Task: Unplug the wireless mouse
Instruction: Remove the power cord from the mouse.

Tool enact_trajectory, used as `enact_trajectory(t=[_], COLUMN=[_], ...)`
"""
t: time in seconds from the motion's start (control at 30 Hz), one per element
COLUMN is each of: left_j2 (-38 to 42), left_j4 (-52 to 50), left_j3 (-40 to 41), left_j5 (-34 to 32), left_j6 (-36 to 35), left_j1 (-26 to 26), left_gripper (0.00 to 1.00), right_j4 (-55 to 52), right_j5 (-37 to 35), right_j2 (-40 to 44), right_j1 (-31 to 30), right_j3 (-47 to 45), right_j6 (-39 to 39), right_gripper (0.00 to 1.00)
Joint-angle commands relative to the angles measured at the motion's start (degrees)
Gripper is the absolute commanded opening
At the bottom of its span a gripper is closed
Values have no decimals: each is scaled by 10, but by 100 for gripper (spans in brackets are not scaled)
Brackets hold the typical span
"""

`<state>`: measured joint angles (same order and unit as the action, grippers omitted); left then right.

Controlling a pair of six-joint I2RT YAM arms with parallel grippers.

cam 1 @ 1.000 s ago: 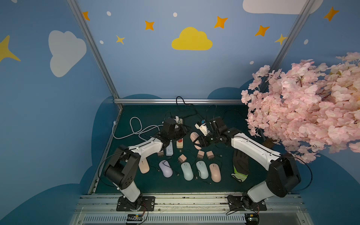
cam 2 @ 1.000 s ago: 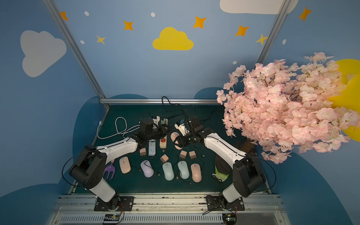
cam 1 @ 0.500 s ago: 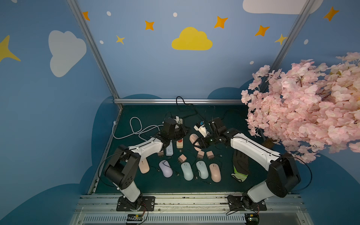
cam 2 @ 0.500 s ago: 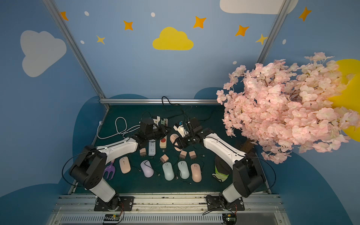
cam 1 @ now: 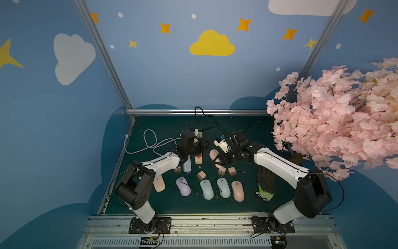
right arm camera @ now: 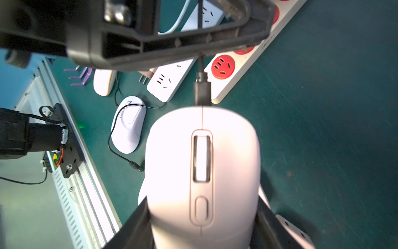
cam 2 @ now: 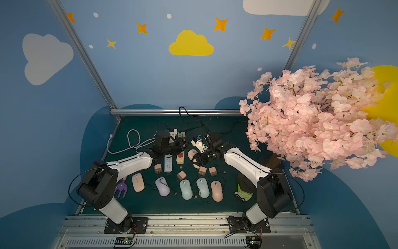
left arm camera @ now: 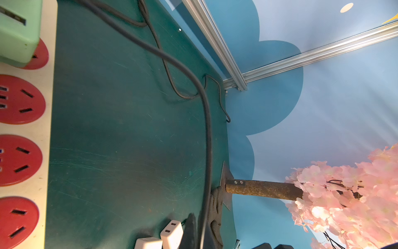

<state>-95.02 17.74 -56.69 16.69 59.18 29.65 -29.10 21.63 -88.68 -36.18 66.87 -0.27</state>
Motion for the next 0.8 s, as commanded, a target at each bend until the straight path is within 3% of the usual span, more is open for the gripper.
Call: enact_trajectory(t=[0.0,0.43,0.77], left_j2=[16,37,67], left_j4=[-35,-2,12], left_j3=[-18,6,32], left_j5=[-2,30,17], left_j6=[-31,-25,-19], left_j1=[-5,-39,-66], left_gripper=[4,4,4], right_j4=[-35,-71,-80], right_j5=[-38,-138,-147], right_j2=[-15,-46,-56], right_j1=[-3,-83,-68], right_j3=[36,71,55], right_j6=[14,-28,12], right_gripper=[0,0,0])
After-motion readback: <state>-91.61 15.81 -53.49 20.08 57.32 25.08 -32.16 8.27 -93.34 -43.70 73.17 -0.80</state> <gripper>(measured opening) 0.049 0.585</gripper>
